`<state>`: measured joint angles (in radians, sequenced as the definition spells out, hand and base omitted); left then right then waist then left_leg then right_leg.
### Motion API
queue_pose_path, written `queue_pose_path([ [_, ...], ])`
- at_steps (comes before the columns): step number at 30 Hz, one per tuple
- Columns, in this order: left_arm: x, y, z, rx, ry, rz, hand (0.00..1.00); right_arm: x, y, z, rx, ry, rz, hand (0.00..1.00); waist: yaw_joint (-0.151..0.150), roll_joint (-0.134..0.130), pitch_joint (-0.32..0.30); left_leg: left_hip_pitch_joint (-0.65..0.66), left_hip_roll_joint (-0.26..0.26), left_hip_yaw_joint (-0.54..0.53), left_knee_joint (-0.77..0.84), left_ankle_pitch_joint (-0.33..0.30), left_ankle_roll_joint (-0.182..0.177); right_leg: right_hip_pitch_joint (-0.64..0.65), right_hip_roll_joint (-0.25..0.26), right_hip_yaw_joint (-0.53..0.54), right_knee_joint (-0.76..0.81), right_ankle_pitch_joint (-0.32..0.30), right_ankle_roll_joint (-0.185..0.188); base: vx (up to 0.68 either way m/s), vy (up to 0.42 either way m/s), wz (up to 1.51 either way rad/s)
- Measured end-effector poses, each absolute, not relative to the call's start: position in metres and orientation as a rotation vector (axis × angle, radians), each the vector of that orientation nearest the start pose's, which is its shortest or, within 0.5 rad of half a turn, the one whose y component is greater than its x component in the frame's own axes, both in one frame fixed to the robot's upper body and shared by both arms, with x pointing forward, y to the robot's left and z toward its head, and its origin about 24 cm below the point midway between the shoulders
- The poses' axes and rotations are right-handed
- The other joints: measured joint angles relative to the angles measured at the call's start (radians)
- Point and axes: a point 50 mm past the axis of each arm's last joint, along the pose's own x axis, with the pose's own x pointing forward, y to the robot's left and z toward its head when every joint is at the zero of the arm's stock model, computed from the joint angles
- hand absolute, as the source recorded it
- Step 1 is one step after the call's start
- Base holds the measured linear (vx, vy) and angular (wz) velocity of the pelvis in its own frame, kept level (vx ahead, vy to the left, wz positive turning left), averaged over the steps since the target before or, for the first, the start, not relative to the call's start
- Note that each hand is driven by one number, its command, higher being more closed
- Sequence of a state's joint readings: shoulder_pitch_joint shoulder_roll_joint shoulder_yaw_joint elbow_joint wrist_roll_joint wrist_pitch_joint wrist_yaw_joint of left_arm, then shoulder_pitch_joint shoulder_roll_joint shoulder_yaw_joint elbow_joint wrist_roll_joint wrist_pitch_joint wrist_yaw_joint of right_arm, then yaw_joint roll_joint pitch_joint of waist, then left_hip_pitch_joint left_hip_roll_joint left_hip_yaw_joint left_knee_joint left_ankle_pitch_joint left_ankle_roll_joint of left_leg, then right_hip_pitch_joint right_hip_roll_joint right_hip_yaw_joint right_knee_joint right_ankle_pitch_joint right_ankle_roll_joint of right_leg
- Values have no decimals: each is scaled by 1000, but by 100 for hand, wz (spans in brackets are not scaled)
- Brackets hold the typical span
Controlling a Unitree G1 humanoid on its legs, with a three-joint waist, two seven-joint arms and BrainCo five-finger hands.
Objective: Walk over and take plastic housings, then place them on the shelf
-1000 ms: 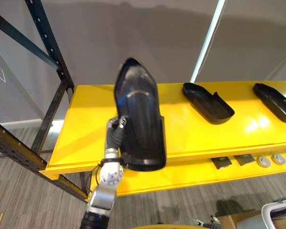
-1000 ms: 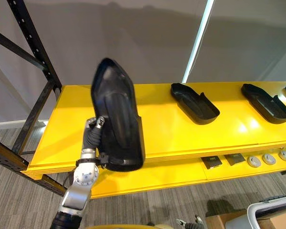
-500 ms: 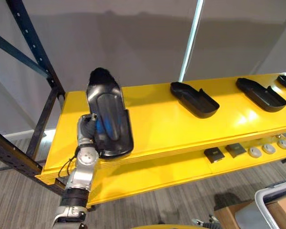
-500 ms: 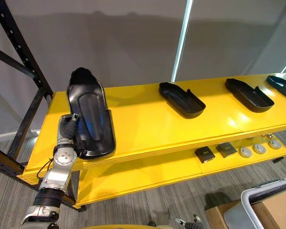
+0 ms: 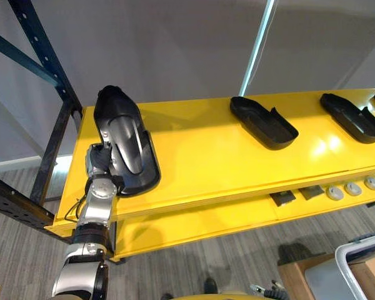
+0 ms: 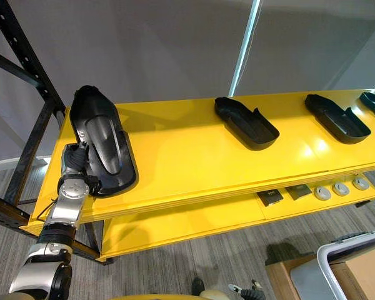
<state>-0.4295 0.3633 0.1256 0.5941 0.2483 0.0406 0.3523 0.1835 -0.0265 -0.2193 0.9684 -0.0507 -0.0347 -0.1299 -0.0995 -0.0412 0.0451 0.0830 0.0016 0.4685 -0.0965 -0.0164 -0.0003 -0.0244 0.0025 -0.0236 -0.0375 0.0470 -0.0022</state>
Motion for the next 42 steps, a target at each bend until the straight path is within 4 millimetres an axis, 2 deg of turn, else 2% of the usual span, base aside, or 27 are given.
queue_pose_path([
  [5, 324, 274, 57, 571, 149, 514, 0, 69, -201, -161, -33, 1102, -358, 0, 0, 0, 13, 0, 5, 0, 0, 0, 0, 0, 6, 4, -3, 3, -5, -3, -45, -4],
  [12, 331, 280, 75, 599, 87, 519, 0, 69, -201, -161, -33, 1100, -357, 0, -2, -2, 24, 2, 10, 0, 0, 0, 0, 0, 12, 6, -13, 7, -11, -25, -38, -1],
  [20, 331, 282, 72, 583, 99, 527, 0, 69, -200, -162, -33, 1102, -354, 0, -2, -3, 23, 2, 11, 0, 0, 0, 0, 1, 13, 6, -18, 9, -13, -3, -9, 0],
  [22, 332, 276, 82, 571, 44, 539, 0, 69, -200, -162, -33, 1103, -354, 0, 1, -6, 25, 1, 12, -1, 0, 0, 0, 2, 13, 5, -17, 9, -13, -8, -12, 2],
  [24, 328, 257, 109, 555, -131, 551, 0, 70, -200, -162, -34, 1100, -354, 0, 3, -8, 26, 1, 11, -5, 0, 0, 0, 3, 12, 0, -17, 9, -13, -19, -25, 5],
  [25, 325, 251, 116, 545, -176, 549, 0, 70, -200, -162, -34, 1100, -354, 0, 4, -8, 27, 1, 11, -6, 0, 0, 0, 3, 11, 0, -17, 9, -13, -11, -19, 5],
  [26, 321, 241, 126, 547, -246, 548, 0, 71, -200, -162, -33, 1098, -354, 0, 4, -8, 27, 0, 10, -9, 0, 0, 0, 6, 11, -3, -17, 9, -13, 3, -2, 7],
  [27, 312, 222, 138, 553, -347, 536, 0, 69, -200, -163, -33, 1106, -354, 0, 4, -7, 27, -4, 16, -15, 0, 0, 0, 7, 2, -5, -15, 9, -13, 5, 1, 9],
  [30, 297, 193, 144, 551, -452, 494, 0, 69, -200, -162, -33, 1100, -355, 0, 6, -5, 29, -6, 15, -28, -1, 0, 0, 7, 0, -10, -10, 8, -13, -11, -7, 9],
  [33, 283, 183, 138, 560, -480, 480, 0, 70, -200, -162, -31, 1097, -354, 0, 4, -3, 30, -3, 16, -28, -6, -2, 2, 5, 0, -3, 1, 8, -12, -31, -14, -1],
  [34, 275, 179, 135, 562, -490, 469, 100, 69, -200, -162, -30, 1096, -355, 0, 5, -2, 31, -2, 17, -28, -6, -8, -1, 4, 1, -3, 3, 8, -12, -60, -28, -1],
  [38, 246, 159, 123, 606, -526, 369, 100, 70, -203, -161, -39, 1083, -356, 0, 7, 10, 38, 0, 18, -30, -6, -12, 4, 1, 1, 4, 16, 7, -11, -41, -21, 1],
  [42, 225, 151, 96, 676, -455, 273, 100, 73, -205, -159, -62, 1068, -339, 0, 12, 18, 40, 4, 21, -27, -6, -10, 1, 1, 4, 8, 22, 6, -8, -8, -17, -1],
])
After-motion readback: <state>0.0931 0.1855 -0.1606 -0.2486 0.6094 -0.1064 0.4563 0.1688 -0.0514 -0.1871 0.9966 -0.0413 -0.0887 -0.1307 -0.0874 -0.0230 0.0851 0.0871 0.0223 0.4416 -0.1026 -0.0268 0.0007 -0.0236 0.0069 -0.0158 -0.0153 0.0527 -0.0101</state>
